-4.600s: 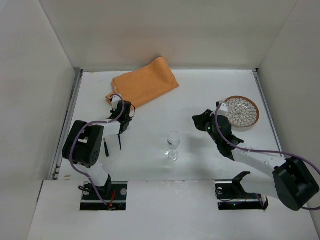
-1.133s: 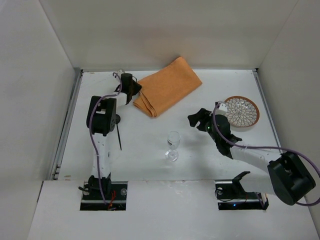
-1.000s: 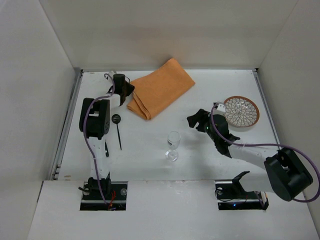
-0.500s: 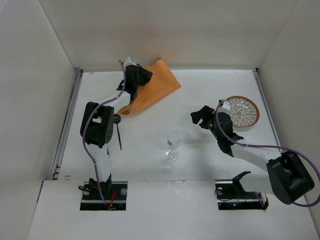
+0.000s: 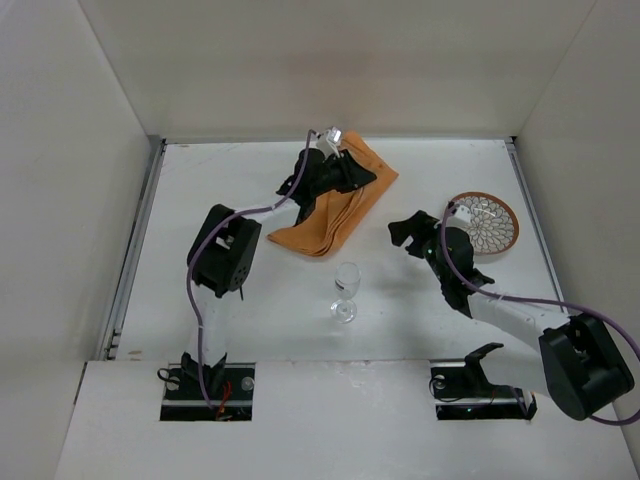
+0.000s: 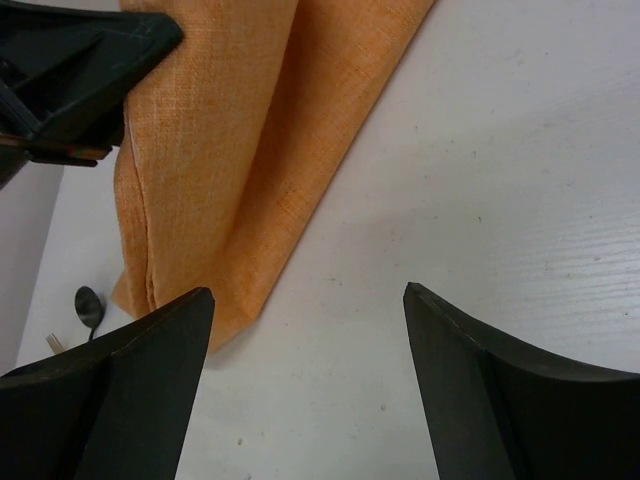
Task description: Set the dinner table for one person
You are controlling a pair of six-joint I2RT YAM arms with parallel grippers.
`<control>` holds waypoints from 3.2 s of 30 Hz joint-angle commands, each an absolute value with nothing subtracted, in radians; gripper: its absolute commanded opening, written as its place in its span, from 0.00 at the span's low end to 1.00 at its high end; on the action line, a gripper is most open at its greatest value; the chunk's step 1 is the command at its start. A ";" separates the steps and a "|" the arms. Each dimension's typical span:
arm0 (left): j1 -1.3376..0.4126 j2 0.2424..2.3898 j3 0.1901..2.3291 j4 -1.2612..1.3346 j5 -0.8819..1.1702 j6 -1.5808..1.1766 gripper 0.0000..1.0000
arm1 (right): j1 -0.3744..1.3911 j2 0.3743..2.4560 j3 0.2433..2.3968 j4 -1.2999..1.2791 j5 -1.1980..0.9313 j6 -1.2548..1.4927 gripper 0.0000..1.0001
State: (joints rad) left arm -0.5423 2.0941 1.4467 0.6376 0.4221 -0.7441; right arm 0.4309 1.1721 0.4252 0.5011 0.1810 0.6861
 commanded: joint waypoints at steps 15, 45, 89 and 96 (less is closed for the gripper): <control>-0.493 2.207 1.370 1.116 0.781 -1.060 0.40 | 0.381 1.248 0.580 0.517 0.128 0.735 1.00; -0.260 2.094 1.466 0.143 0.088 -0.365 0.66 | 0.283 1.778 0.937 0.353 0.055 0.830 0.91; -0.117 1.930 1.215 0.456 -0.066 -0.632 0.04 | 0.219 1.338 0.503 0.420 0.245 0.914 0.08; -0.110 2.012 1.328 0.425 -0.049 -0.640 0.06 | 0.231 1.381 0.495 0.422 0.236 0.896 0.20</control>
